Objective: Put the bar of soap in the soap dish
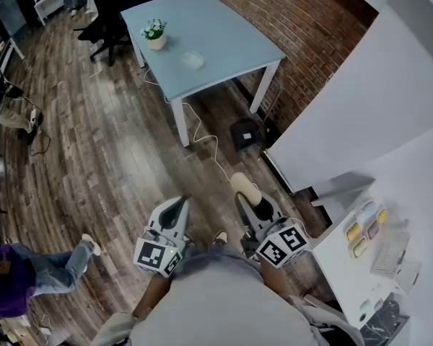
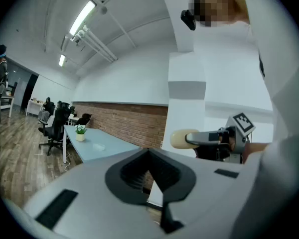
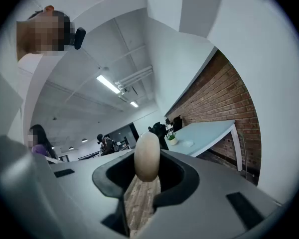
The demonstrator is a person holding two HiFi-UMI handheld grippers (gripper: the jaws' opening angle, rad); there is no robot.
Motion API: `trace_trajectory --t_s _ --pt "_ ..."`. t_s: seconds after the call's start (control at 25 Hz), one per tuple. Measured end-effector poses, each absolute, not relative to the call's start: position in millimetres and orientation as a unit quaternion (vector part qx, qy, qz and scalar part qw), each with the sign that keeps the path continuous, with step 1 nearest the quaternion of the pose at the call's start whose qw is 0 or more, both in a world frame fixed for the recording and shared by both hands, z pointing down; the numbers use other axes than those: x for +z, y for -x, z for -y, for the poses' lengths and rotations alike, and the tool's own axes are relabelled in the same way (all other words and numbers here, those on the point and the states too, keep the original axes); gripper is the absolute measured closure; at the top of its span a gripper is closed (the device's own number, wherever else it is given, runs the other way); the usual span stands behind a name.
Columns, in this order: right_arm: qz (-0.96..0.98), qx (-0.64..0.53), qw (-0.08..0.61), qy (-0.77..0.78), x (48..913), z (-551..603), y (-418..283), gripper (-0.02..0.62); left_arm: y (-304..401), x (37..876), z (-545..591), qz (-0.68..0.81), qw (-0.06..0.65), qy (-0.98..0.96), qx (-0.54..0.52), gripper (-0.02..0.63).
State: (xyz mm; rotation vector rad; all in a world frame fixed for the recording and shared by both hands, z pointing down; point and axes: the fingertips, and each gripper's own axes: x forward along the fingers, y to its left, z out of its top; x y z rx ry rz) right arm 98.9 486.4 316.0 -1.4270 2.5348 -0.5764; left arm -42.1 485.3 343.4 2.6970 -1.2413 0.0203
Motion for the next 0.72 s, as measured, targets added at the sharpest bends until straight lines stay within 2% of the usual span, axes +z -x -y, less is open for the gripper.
trace_trajectory --t_s 0.48,0.72 --pt "-0.856 -0.151 0.042 0.493 316 -489 -96 0.477 35 339 -488 0.423 0.075 -0.903 0.008 0.603" --pt "-0.863 -0.134 0.05 0.485 306 -491 -101 0.477 14 335 -490 0.43 0.068 -0.9 0.008 0.603"
